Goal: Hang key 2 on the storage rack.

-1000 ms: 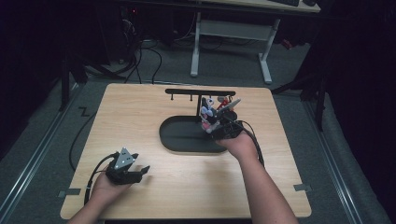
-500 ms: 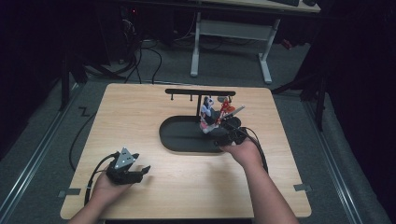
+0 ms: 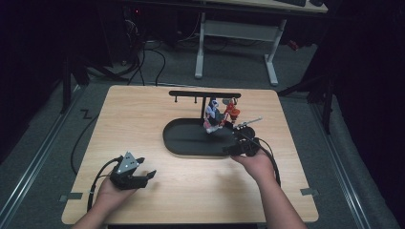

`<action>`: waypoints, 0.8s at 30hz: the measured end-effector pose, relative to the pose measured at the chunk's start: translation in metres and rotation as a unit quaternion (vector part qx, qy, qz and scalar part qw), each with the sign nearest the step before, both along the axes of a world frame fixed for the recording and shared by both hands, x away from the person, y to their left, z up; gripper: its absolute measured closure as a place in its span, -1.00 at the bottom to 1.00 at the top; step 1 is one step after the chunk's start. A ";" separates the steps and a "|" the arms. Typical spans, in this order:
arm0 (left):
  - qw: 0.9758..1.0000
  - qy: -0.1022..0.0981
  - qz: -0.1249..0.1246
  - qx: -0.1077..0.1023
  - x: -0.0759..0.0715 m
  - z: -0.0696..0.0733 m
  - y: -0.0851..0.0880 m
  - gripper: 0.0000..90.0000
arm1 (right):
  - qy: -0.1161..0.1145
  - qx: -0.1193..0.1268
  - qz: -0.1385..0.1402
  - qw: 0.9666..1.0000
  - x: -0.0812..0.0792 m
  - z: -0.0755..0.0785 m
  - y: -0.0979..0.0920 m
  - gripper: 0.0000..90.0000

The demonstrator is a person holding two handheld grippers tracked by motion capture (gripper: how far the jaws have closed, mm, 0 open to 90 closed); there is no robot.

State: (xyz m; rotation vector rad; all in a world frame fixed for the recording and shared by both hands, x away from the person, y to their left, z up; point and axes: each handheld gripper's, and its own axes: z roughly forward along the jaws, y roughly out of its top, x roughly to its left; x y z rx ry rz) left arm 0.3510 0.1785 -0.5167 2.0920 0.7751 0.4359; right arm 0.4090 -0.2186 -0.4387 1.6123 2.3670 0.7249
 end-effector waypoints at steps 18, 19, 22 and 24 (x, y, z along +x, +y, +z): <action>1.000 -0.007 -0.013 0.018 -0.007 -0.001 -0.010 -0.30 | -0.069 -0.042 0.022 0.996 -0.043 -0.046 -0.008 -0.44; 1.000 -0.009 -0.014 0.019 -0.007 -0.001 -0.011 -0.30 | -0.070 -0.030 0.016 0.997 -0.046 -0.048 -0.011 -0.45; 1.000 -0.010 -0.015 0.016 -0.009 -0.001 -0.012 -0.31 | -0.082 -0.004 0.005 0.997 -0.057 -0.055 -0.023 -0.47; 1.000 -0.009 -0.015 0.013 -0.010 0.000 -0.012 -0.31 | -0.090 0.010 -0.004 0.996 -0.067 -0.060 -0.033 -0.48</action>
